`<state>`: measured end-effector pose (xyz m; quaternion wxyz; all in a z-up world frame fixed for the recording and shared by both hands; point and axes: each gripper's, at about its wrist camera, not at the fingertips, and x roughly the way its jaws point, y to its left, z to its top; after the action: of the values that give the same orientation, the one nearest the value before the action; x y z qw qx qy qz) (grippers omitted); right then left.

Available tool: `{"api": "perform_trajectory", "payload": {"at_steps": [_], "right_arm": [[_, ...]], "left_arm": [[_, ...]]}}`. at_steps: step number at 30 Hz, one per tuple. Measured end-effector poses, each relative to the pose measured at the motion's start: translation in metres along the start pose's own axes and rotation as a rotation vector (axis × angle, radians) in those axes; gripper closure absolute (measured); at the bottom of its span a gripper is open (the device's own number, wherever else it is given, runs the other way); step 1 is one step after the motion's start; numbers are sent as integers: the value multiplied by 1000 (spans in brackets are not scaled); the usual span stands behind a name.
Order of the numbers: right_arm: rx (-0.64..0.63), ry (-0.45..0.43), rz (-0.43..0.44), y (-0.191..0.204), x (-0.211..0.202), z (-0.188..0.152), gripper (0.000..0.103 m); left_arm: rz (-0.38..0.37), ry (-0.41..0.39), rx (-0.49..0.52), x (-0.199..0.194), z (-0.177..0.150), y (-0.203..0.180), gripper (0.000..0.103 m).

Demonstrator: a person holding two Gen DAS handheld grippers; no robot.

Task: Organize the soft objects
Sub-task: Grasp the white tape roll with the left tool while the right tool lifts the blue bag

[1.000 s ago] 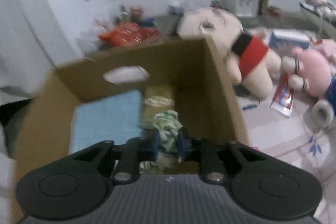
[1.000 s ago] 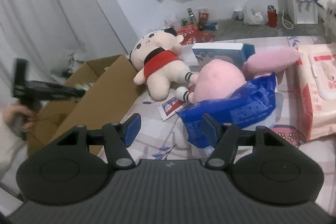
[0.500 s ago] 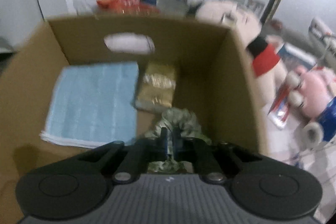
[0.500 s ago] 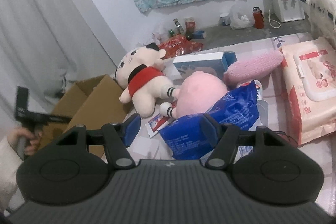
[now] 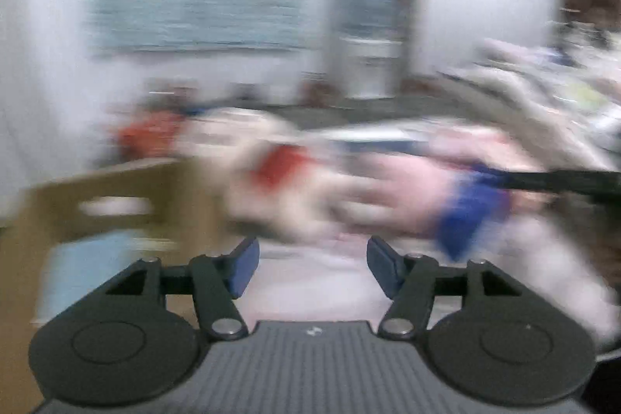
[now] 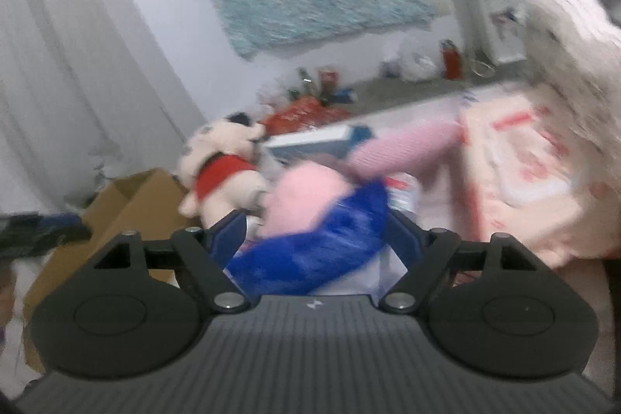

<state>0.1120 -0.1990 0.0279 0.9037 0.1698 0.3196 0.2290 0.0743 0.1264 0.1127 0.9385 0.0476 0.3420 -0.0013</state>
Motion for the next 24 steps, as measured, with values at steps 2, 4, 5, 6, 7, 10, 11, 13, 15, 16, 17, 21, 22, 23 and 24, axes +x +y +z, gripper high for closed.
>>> {"api": "perform_trajectory", "payload": {"at_steps": [2,4,5,6,7,10,11,13,15,16,17,21,22,23,24], "right_arm": [[35,7,-10,-13,-1,-1,21],[54,0,-11,-22,-1,1,20],[57,-3,-4,-25,-1,2,19],[62,-8,5,-27,0,3,19],[64,-10,14,-28,2,4,18],[60,-8,28,-30,9,7,17],[57,-3,33,-31,12,8,16],[60,11,41,-32,18,9,16],[77,37,57,-36,27,8,15],[85,56,65,-36,30,7,15],[93,76,72,-37,35,5,15],[133,99,68,-37,48,-1,16],[140,99,71,-37,50,-2,19],[140,100,67,-37,51,-4,32],[140,100,73,-36,50,-6,40]], "left_arm": [[-157,8,36,10,-7,-40,48],[-220,37,125,31,-17,-82,51],[-234,55,156,42,-23,-97,52],[-256,80,171,53,-28,-109,53],[-277,104,157,65,-32,-115,55],[-292,138,65,92,-39,-114,62],[-291,129,35,96,-40,-110,67],[-302,115,-24,101,-40,-106,84],[-324,122,-62,110,-41,-103,84],[-329,127,-72,115,-42,-101,84],[-329,119,-80,122,-42,-100,84],[-299,79,-44,116,-45,-104,84],[-298,72,-26,115,-47,-105,84],[-300,68,-14,113,-48,-106,84],[-304,65,-10,110,-49,-106,84]]}}
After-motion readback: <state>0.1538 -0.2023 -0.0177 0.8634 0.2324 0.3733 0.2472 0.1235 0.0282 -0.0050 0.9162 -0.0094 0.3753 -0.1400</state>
